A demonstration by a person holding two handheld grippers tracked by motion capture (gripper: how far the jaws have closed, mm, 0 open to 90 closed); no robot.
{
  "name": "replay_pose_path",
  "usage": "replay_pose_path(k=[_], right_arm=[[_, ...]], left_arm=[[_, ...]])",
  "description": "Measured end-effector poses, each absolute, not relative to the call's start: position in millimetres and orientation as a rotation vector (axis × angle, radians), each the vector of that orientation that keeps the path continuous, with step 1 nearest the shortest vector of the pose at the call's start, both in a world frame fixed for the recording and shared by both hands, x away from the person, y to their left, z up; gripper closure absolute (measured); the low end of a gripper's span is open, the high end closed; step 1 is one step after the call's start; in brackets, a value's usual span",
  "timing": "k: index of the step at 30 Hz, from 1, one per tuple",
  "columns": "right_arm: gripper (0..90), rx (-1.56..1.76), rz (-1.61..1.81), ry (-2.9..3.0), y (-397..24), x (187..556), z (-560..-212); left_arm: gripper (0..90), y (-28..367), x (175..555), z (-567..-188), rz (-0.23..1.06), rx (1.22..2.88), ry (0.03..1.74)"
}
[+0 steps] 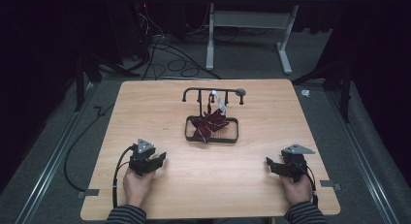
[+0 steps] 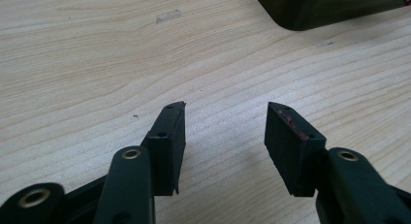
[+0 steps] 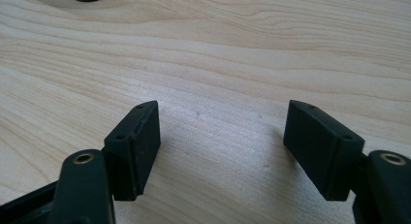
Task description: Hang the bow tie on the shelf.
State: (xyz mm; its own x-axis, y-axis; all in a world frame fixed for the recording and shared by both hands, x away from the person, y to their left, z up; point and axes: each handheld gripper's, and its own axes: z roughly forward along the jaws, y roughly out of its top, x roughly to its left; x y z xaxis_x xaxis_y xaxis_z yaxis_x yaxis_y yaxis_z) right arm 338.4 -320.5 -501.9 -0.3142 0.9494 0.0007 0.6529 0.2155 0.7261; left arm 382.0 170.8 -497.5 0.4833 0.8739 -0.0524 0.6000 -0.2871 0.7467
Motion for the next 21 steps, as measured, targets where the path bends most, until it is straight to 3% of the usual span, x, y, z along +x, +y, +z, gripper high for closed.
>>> replay_pose_path(k=[12, 21], right_arm=[[30.2, 1.480, 0.881, 2.048, -320.4, 338.4, -501.9], [30.3, 1.478, 0.880, 2.049, -320.2, 338.4, -501.9]], left_arm=[[48.1, 165.9, 381.0, -504.8, 0.519, 2.030, 1.206], [40.8, 163.3, 378.8, -507.1, 0.528, 2.014, 1.204]])
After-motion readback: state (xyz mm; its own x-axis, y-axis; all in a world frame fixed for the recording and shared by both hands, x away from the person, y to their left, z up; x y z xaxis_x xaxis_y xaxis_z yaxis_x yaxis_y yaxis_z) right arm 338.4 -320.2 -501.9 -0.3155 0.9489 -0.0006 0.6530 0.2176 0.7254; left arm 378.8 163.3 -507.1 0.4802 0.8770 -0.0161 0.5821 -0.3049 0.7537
